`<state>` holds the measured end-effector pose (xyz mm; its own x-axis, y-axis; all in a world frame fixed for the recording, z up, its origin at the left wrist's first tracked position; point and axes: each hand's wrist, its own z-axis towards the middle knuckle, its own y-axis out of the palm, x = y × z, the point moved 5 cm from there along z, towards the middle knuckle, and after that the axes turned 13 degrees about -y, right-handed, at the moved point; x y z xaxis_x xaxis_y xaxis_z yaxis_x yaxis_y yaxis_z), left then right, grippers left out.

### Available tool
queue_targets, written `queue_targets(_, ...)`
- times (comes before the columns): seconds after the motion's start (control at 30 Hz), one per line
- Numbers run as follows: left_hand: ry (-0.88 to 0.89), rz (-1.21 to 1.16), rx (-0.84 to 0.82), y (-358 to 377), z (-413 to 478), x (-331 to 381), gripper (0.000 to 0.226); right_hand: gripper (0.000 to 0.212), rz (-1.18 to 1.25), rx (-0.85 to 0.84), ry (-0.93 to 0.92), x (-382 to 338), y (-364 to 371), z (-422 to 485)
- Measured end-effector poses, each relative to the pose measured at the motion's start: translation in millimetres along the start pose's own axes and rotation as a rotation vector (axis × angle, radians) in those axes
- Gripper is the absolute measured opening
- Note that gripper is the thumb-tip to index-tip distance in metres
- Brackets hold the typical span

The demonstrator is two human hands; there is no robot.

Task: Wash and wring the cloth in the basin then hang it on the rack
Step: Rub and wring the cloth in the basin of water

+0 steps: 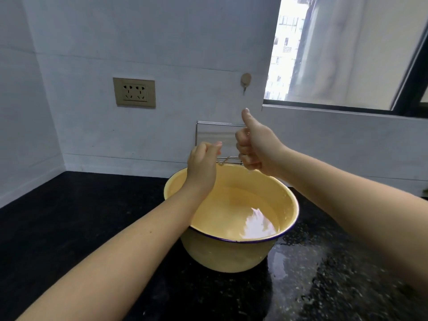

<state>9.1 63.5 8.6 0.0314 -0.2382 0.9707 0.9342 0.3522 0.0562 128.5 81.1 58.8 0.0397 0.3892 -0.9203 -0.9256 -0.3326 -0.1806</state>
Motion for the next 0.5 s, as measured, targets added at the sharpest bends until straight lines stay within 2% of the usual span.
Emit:
queue_targets(0.23,-0.007,-0.03,-0.011,1,-1,2,0.028,0.054,-0.174,0.027,-0.046,5,0,-2)
queue_targets(0.5,-0.023,-0.03,0.002,0,-1,1,0.028,0.035,-0.233,0.027,0.044,40,11,-9)
